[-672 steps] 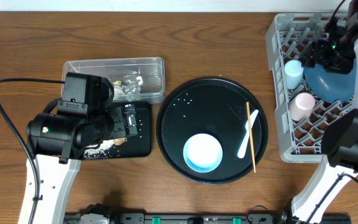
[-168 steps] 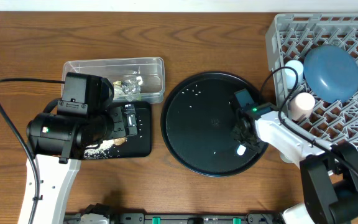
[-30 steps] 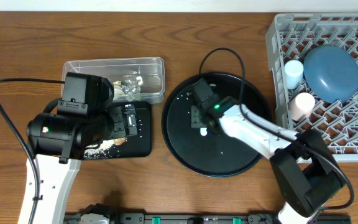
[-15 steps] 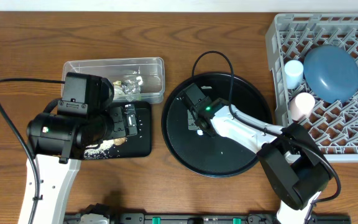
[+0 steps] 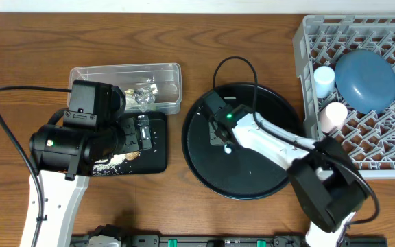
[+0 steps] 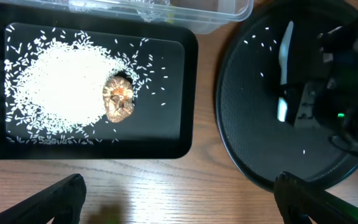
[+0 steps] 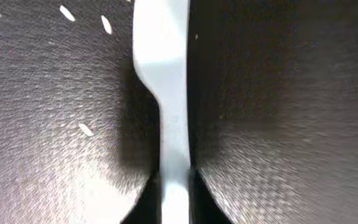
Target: Sort waste into correct bins and load items into the dishwasher rack
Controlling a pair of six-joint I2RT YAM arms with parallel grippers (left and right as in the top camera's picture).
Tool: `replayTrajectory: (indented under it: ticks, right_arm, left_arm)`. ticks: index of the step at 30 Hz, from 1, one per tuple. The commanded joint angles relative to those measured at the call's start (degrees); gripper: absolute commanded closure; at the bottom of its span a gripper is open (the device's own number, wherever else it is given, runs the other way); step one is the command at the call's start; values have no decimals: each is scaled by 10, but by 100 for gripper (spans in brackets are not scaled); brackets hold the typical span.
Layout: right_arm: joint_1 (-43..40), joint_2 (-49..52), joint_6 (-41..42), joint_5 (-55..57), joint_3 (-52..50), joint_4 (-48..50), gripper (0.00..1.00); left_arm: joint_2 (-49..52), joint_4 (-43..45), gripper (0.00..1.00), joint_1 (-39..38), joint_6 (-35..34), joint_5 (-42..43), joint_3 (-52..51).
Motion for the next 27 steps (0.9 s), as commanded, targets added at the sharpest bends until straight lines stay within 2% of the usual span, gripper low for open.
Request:
replayTrajectory:
  ticks: [1, 10, 15, 17, 20, 27]
  right_arm:
    - [-16, -9, -42, -9, 15, -25, 99]
    - [-38, -65, -95, -19, 63, -105, 99]
    - [-37, -62, -94, -120, 58, -123, 93]
    - [-26, -53, -91, -138, 53, -123, 83]
    - [-3, -35, -73, -127, 37, -110, 71]
    - [17, 12, -38, -34, 5, -81, 69]
  left_arm:
    - [0, -1, 2, -1, 1, -7, 3]
    - [0, -1, 2, -1, 1, -7, 3]
    - [0, -1, 2, -1, 1, -7, 3]
    - [0, -1, 2, -1, 1, -7, 3]
    - [0, -1, 2, -1, 1, -7, 3]
    - [0, -1, 2, -1, 1, -7, 3]
